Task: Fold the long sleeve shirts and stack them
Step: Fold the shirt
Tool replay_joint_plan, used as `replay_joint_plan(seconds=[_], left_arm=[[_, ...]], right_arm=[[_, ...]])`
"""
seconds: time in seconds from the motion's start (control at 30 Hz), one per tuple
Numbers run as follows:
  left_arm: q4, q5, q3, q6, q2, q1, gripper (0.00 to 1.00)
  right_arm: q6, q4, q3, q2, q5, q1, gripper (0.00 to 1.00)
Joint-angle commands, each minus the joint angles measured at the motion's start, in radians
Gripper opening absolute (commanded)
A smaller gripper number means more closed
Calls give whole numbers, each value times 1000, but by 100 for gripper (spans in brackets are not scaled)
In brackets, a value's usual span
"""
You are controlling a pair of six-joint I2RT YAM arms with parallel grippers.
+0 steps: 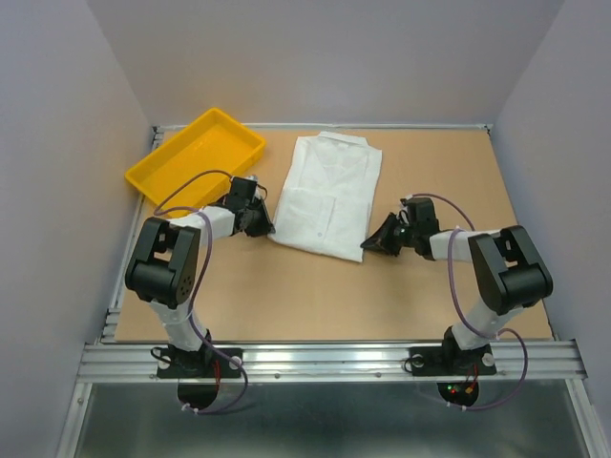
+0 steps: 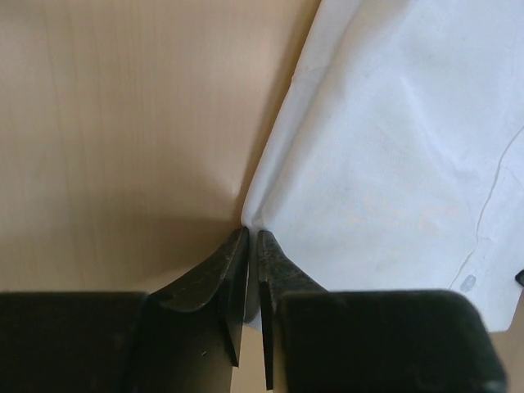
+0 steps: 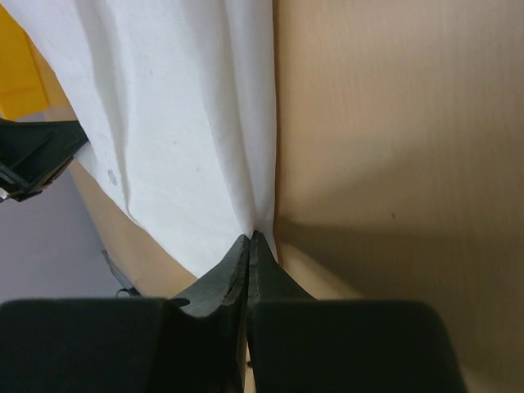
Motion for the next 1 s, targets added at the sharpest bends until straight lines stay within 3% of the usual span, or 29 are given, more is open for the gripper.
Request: replay_joint_plan(seconds=[0.0, 0.1, 0.17, 0.23, 0.3, 0.33, 0.37, 0.47, 0.53, 0.63, 0.97], left_arm=[[-87, -16, -167, -67, -152, -37, 22], [-85, -21, -277, -111, -261, -80, 22], [-85, -32, -322, -149, -311, -108, 29], [-86, -36, -367, -164, -380, -126, 41], [-103, -56, -376, -178, -456, -126, 66], [-114, -67, -368, -180, -457, -126, 66], [-126, -99, -358, -181, -508, -128, 84], [-154, -131, -264, -168, -594, -128, 93], [-137, -125, -223, -151, -609, -128, 93], [-62, -38, -146, -148, -551, -129, 82], [197, 45, 23, -192, -196, -166, 45]], right_arm=[[-38, -9, -112, -101, -5, 3, 1], [-57, -46, -159, -191, -8, 4, 4], [-86, -76, -167, -234, -2, 4, 11], [-111, -142, -160, -300, 15, 4, 24], [-143, -208, -120, -354, 31, 4, 35], [-153, -208, -101, -371, 35, 4, 35], [-160, -245, -59, -383, 35, 4, 40], [-160, -259, 27, -406, 36, 4, 43], [-162, -256, 81, -386, 35, 6, 43], [-151, -221, 176, -279, 7, 7, 43], [24, 270, 252, 43, -85, 9, 39]])
